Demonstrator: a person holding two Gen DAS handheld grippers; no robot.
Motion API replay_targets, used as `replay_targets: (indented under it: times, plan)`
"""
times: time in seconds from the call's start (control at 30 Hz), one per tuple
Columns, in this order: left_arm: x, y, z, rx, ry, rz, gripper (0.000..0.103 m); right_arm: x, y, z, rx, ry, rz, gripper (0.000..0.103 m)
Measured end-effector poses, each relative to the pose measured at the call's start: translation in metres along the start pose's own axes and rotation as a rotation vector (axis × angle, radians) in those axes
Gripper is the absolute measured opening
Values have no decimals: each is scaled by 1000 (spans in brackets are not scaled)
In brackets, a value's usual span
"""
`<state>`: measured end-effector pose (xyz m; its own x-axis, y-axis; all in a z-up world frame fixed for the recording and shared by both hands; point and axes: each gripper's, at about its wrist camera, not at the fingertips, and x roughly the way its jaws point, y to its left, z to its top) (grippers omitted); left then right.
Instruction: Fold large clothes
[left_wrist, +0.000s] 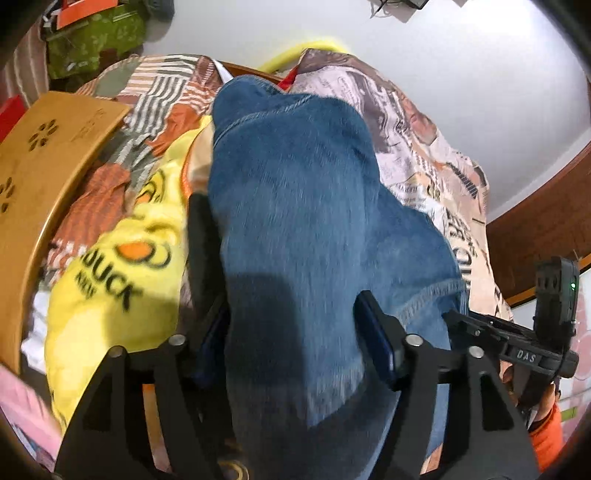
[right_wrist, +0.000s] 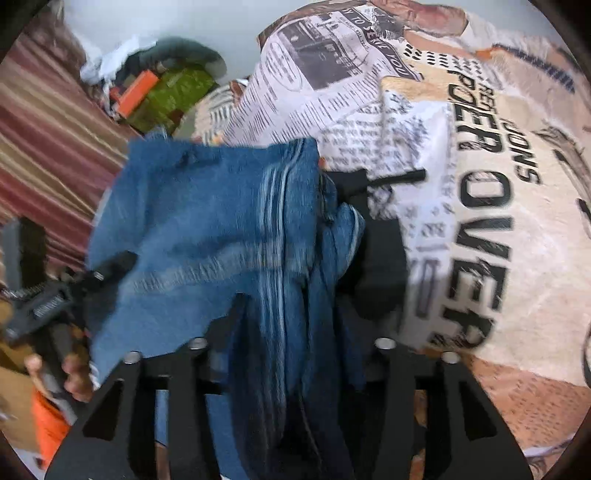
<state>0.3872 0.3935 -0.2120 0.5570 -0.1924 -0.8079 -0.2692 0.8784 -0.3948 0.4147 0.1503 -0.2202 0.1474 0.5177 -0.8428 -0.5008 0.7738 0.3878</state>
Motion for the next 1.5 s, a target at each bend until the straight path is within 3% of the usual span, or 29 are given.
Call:
replay_targets:
  times: [0.13, 0.47, 0.6, 0.73, 0.9, 1.13, 1.37, 1.5]
  plan:
    - [-7, 7, -24, -11, -7, -3, 71, -11, 5, -24, -61, -14, -44, 52]
    - [-62, -8, -91, 21, -79, 113, 72, -59, 24, -69, -153, -89, -128, 53]
    - [-94, -24, -106, 66, -141, 157, 72, -90, 34, -72, -167, -165, -97, 53]
    - [-149, -47, -114, 107, -256, 149, 72, -132, 56, -76, -204, -279, -80, 53]
    - [-227, -85, -131, 174, -456, 152, 72, -205, 93, -95, -275, -487, -37, 53]
    - [-317, -137, -185, 268, -758, 157, 72, -279, 136, -147, -379, -751, -2, 53]
    - [-354, -181, -247, 355, -954, 193, 72, -306, 160, -197, -445, -908, -17, 53]
    - [-357, -188, -267, 339, -987, 212, 73, -308, 167, -214, -454, -943, -43, 56]
